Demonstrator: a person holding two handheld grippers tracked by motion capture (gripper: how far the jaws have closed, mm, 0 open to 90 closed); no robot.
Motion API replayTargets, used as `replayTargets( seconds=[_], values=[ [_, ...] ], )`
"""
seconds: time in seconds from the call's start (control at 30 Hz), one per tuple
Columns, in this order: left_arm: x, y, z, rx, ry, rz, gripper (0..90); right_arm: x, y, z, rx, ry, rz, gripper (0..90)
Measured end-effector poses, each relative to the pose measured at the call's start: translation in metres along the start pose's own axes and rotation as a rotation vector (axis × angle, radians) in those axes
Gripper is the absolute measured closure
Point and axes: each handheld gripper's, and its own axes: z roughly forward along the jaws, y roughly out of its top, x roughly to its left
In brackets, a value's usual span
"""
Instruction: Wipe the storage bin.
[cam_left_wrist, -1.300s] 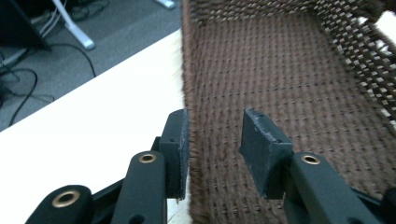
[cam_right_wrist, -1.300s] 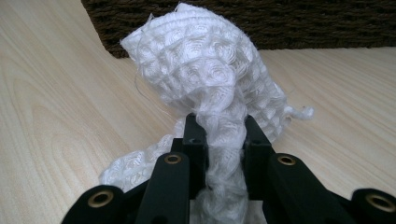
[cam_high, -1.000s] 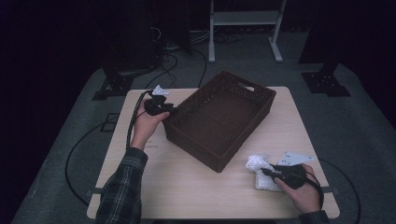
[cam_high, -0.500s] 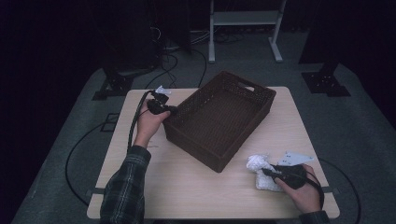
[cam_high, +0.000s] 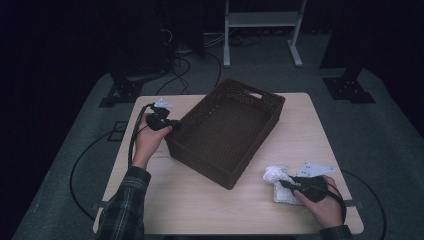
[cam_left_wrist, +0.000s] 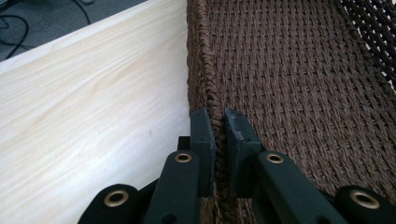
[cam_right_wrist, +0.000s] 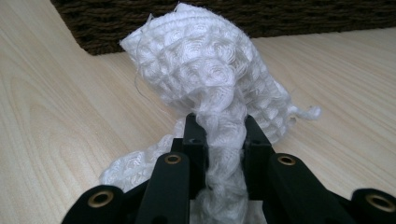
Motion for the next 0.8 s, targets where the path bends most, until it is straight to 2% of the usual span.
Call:
replayTargets(
  seconds=[0.3, 0.4, 0.67, 0.8],
  values=[
    [-0.001, -0.022, -0.024, 0.007, 0.023, -0.008, 82.4, 0.001, 0.001, 0.002, 0.0, 0.001, -0.007, 76.0],
    [-0.002, -0.029, -0.03, -0.001, 0.023, -0.024, 82.0, 0.001, 0.002, 0.002, 0.0, 0.003, -0.004, 76.0],
    [-0.004, -0.034, -0.036, -0.009, 0.029, -0.009, 80.2, 0.003, 0.003, 0.004, 0.002, 0.008, -0.013, 76.0],
    [-0.005, -0.034, -0.045, -0.055, 0.008, -0.017, 73.1, 0.002, 0.003, 0.003, 0.0, 0.007, -0.012, 76.0]
  ],
)
